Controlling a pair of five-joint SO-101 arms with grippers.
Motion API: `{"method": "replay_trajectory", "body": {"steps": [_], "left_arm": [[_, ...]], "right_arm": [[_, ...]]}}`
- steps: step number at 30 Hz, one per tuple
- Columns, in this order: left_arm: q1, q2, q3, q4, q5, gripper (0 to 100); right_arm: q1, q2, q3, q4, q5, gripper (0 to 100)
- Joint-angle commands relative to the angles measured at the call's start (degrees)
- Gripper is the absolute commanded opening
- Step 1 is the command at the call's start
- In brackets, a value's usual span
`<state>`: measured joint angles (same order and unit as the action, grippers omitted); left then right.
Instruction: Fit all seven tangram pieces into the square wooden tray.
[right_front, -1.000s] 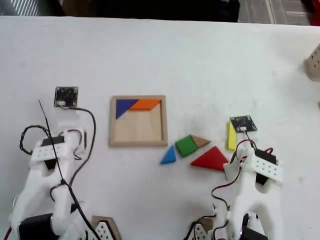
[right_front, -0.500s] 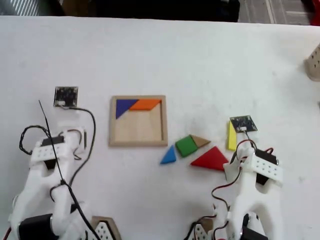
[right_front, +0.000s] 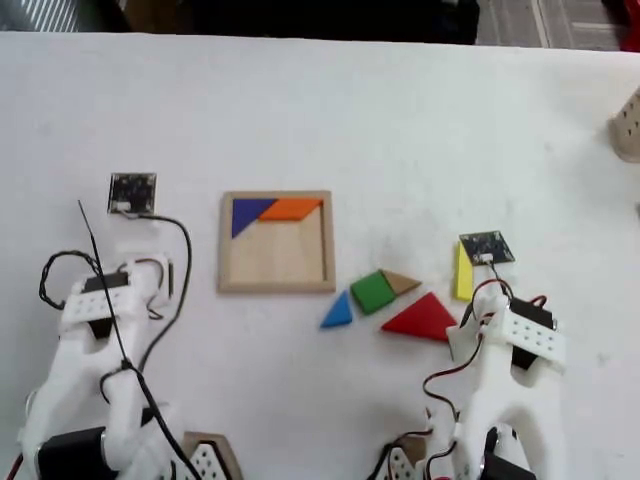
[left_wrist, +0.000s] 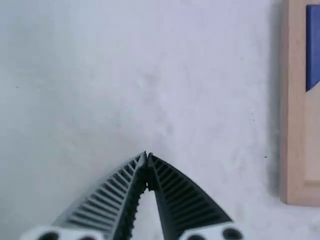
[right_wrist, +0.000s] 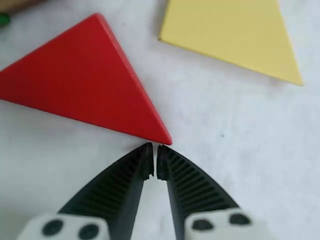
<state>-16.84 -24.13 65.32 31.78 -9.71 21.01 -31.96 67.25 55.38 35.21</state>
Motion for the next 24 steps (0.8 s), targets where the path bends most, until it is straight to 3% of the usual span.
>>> {"method": "replay_trajectory", "body": {"steps": [1, 12, 16, 20, 24], "left_arm": [[-0.3, -1.7, -0.3, -1.4, -0.5, 2], [-0.5, -1.6, -0.3, -1.4, -0.5, 2], [-0.2, -1.5, -0.5, -1.4, -0.5, 2], [-0.2, -1.5, -0.5, -1.5, -0.5, 2], [-0.2, -1.5, -0.5, -1.5, -0.5, 2]], "right_arm": [[-0.7, -2.1, -0.3, -0.5, -0.1, 1.8], [-0.7, -2.2, -0.6, 0.0, -3.2, 1.8], [-0.9, -3.9, -4.9, 6.0, -3.3, 1.8], [-8.1, -8.0, -11.7, 14.6, -1.8, 2.3], [-18.4, -8.0, -17.1, 16.4, -5.3, 14.5]]}}
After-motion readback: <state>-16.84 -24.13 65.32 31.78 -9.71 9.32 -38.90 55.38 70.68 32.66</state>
